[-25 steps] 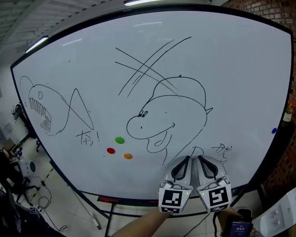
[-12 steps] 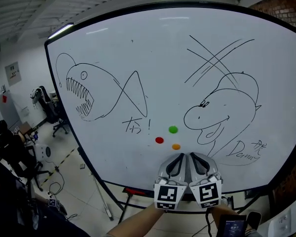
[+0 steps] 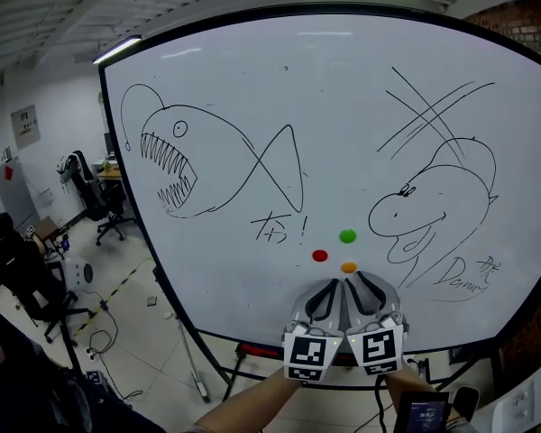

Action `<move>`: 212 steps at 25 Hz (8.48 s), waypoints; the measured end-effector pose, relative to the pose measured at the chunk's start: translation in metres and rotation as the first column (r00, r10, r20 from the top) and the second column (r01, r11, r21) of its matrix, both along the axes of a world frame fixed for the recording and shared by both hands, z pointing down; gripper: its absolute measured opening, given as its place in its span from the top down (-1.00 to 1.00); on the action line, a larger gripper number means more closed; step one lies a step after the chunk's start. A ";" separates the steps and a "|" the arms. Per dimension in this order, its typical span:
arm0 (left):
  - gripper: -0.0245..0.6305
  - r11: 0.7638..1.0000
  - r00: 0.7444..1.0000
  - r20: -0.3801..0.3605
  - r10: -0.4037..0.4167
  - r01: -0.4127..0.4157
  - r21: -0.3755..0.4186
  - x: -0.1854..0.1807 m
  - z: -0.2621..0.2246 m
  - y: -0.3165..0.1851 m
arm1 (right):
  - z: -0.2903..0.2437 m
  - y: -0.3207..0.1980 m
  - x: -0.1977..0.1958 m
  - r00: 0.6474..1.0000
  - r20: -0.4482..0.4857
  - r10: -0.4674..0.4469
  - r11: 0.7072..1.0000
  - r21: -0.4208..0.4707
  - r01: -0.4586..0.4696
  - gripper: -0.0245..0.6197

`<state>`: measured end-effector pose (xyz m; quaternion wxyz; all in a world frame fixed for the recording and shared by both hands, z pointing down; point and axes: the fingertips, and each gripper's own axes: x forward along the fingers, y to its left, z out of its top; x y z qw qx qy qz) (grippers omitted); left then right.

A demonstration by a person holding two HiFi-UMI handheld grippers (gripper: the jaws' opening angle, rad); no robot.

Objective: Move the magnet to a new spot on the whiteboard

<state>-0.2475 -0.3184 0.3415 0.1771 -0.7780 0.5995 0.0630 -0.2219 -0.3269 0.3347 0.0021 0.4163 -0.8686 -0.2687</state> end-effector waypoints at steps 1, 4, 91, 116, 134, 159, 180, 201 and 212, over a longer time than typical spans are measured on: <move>0.93 1.000 1.000 0.000 0.002 -0.002 -0.001 -0.002 0.000 0.001 | 0.000 0.000 -0.002 1.000 -0.008 0.008 1.000 0.006 -0.008 0.58; 0.93 1.000 1.000 -0.001 0.009 -0.009 -0.005 -0.008 0.001 0.003 | 0.002 -0.003 -0.006 0.998 -0.032 0.048 0.999 0.028 -0.047 0.49; 0.93 0.790 0.787 0.090 0.611 -0.613 0.003 0.568 -0.010 -0.085 | 0.024 -0.127 0.630 0.817 0.169 0.552 0.825 -0.256 -0.504 0.52; 0.93 0.816 0.814 0.081 0.575 -0.578 0.017 0.537 -0.016 -0.084 | 0.011 -0.105 0.607 0.833 0.102 0.543 0.831 -0.203 -0.517 0.37; 0.93 0.960 0.959 0.044 0.282 -0.281 -0.017 0.299 -0.016 -0.066 | -0.017 -0.044 0.303 0.982 0.003 0.186 0.980 -0.078 -0.186 0.90; 0.93 0.994 0.994 0.011 -0.112 0.112 0.006 -0.073 -0.021 0.018 | -0.027 0.009 -0.066 0.984 -0.179 0.002 0.996 0.094 0.015 0.47; 0.93 1.000 1.000 0.022 -0.001 0.001 0.014 -0.072 -0.024 0.013 | -0.031 -0.004 -0.065 0.948 -0.235 0.213 0.969 0.179 -0.173 0.53; 0.93 0.968 0.967 0.052 0.250 -0.249 -0.017 0.168 -0.016 -0.026 | -0.015 -0.040 0.184 0.904 -0.174 0.392 0.920 0.078 -0.384 0.53; 0.93 0.940 0.936 0.089 0.340 -0.341 -0.007 0.318 -0.023 -0.051 | -0.021 -0.064 0.339 0.874 -0.125 0.470 0.883 0.066 -0.465 0.53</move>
